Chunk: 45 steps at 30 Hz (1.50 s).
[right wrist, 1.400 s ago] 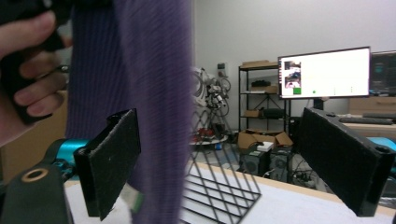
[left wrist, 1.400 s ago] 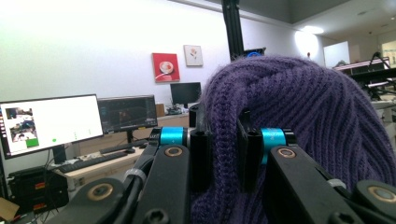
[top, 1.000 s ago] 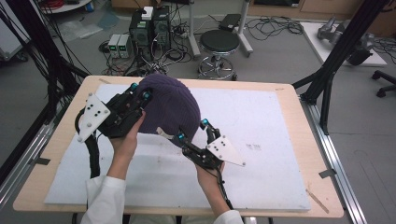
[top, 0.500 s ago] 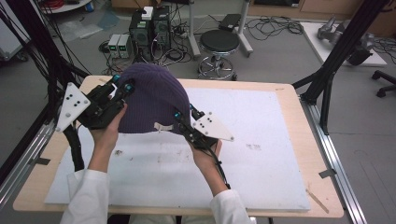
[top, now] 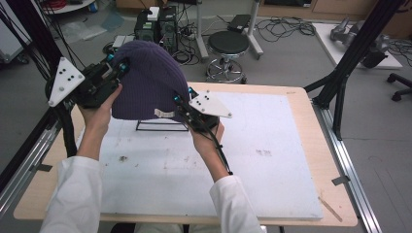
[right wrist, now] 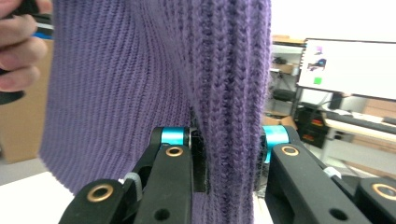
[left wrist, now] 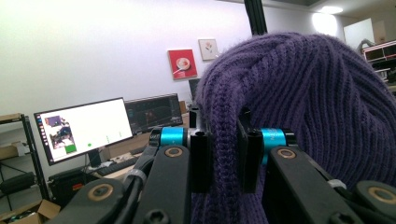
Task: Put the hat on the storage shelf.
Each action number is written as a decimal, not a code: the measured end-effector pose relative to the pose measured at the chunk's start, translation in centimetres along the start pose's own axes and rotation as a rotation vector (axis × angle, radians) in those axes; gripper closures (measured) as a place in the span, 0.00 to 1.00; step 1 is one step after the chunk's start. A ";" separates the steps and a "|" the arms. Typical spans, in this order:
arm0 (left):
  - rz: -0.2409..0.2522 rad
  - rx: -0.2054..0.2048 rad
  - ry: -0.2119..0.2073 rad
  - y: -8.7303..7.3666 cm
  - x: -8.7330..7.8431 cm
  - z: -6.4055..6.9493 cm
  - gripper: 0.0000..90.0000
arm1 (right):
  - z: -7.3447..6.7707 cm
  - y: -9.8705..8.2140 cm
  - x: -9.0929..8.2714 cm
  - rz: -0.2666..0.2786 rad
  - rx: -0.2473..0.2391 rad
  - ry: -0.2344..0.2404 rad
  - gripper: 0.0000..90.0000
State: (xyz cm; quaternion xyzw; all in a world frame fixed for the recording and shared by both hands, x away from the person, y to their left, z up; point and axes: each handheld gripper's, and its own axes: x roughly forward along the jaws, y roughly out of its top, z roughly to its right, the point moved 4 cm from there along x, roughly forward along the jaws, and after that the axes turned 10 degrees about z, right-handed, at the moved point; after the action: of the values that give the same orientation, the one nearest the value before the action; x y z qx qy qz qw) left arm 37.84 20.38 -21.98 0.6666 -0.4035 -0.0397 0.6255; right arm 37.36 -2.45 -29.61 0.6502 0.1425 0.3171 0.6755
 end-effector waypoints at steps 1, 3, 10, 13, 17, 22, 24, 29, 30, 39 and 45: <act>0.001 0.003 0.001 0.0 0.1 -0.2 0.88 | 0.1 0.2 0.4 0.000 -0.011 -0.014 0.87; -0.003 0.002 0.009 -0.1 0.4 -0.7 0.88 | 0.2 0.5 1.3 -0.002 -0.020 -0.037 0.88; 0.021 0.021 0.045 0.6 2.0 -2.3 0.88 | 0.3 1.9 3.2 -0.008 -0.039 -0.070 0.88; 0.014 0.045 0.069 0.3 2.7 -3.3 0.88 | 0.5 2.5 4.3 -0.014 -0.048 -0.084 0.88; 0.027 0.043 0.096 -0.6 3.3 -4.2 0.88 | 0.8 2.8 5.6 -0.022 -0.066 -0.098 0.88; 0.009 0.072 0.104 -1.5 4.3 -4.8 0.88 | 1.6 1.7 7.1 -0.034 -0.069 -0.143 0.88; 0.003 0.096 0.103 -1.9 4.7 -4.7 0.88 | 1.7 1.5 7.3 -0.036 -0.073 -0.150 0.88; -0.025 0.096 0.097 -2.9 5.0 -4.9 0.88 | 2.2 0.5 7.7 -0.065 -0.049 -0.171 0.88; -0.030 0.102 0.095 -3.0 5.0 -4.9 0.88 | 2.2 0.3 7.8 -0.074 -0.043 -0.175 0.88; -0.060 0.068 0.099 -4.5 4.1 -4.6 0.87 | 1.6 -1.3 7.5 -0.126 -0.022 -0.166 0.87; -0.076 0.051 0.102 -5.5 3.3 -4.4 0.87 | 1.6 -2.2 7.0 -0.151 -0.016 -0.160 0.87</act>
State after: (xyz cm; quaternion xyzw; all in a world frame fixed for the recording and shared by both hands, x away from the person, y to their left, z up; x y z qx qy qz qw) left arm 45.19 21.34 -24.28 0.6983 -0.3463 -0.0194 0.6262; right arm 44.15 0.74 -30.00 0.6554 0.1342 0.2135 0.7120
